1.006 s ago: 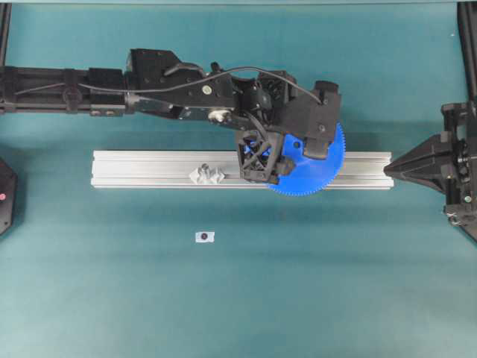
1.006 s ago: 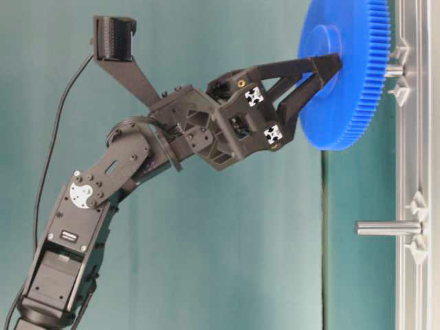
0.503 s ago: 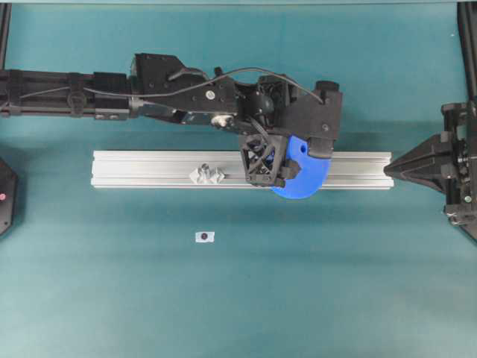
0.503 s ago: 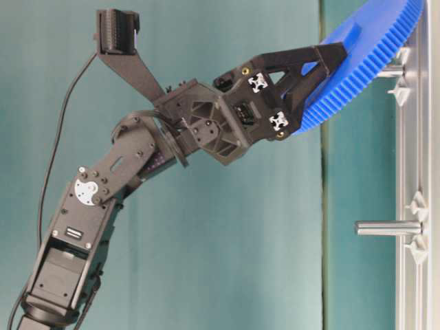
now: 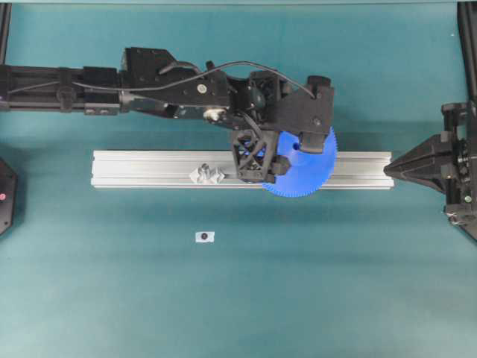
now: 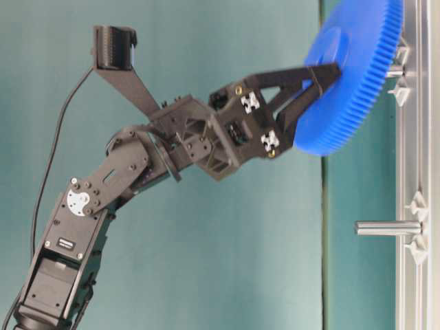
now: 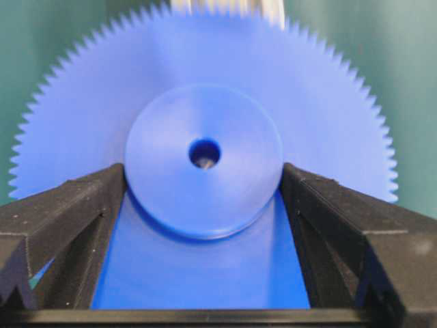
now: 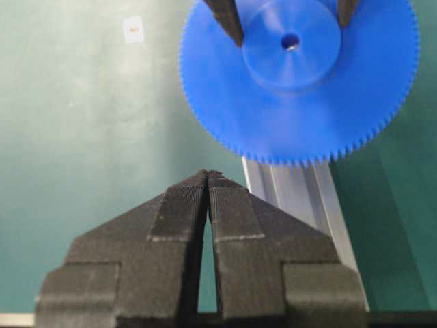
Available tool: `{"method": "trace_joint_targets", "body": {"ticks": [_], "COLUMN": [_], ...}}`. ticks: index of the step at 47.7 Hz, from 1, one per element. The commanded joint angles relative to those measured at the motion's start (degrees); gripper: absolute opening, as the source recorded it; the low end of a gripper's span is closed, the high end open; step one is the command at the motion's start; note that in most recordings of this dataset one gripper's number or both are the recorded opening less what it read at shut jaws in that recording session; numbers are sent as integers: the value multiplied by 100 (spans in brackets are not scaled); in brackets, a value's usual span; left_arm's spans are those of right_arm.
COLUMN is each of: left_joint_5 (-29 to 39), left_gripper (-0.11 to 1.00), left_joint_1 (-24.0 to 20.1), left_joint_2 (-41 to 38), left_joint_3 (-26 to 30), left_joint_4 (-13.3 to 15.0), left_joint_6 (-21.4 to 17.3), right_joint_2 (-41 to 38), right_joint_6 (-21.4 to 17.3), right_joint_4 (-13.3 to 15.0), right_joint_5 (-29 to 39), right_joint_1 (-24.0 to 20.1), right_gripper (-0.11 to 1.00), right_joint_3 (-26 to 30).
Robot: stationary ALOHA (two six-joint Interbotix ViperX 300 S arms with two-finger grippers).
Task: Insert the large gear onto the shaft.
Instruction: 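Carry the gear right and align its hole with the right shaft, then push the gear's hole onto the right metal shaft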
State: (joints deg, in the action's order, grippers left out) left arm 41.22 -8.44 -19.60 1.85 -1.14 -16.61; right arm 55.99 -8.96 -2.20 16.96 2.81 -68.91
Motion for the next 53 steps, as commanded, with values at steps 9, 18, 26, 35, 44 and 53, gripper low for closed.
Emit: {"method": "trace_joint_targets", "body": {"ticks": [9,18,26,35,44,53], "left_joint_5": [-62,-237,-255,-255,-193,-79], "left_gripper": [88,88,88,88,88,88], "left_joint_1": [-97,-35,-26,-26,-26,-35], "left_joint_2": [158,26,-35,-141,-185,-158], "left_joint_3": [0,193,387,615,659,562], "left_joint_4": [-18,-18,-35,-18,-18,-35], "left_joint_6": [-18,-18,-53,-132,-141,-149], "right_joint_2": [-26,-26,-26,-26,-26,-26], "right_joint_6": [-53,-53,-53,-53,-53,-53], "right_joint_4": [-18,-18,-18,-18,-18,-18], "right_joint_5": [-44,-44,-44,-44,-44,-44], "right_joint_1": [0,0,0,0,0,9], "right_gripper": [10,10,10,10,10,10], "right_joint_3": [79,79,62,62,62,62]}}
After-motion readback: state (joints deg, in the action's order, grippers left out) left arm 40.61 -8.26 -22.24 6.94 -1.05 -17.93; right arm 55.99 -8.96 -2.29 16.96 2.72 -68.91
